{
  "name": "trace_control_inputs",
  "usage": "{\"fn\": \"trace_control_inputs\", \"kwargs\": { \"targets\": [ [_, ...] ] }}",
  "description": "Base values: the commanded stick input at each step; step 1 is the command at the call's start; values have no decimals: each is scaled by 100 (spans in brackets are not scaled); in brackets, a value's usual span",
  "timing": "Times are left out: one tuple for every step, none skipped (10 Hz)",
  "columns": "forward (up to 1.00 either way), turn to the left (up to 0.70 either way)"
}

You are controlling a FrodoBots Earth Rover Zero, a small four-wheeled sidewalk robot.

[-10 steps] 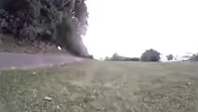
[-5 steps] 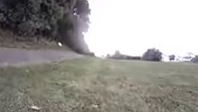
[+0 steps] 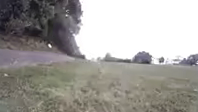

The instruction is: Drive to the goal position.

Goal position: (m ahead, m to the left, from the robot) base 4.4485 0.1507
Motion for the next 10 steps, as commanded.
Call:
{"fn": "trace_control_inputs", "kwargs": {
  "targets": [
    [70,0],
    [70,-2],
    [70,-5],
    [70,-18],
    [70,-19],
    [70,-3],
    [70,-2],
    [70,-4],
    [70,-11],
    [70,-17]
  ]
}}
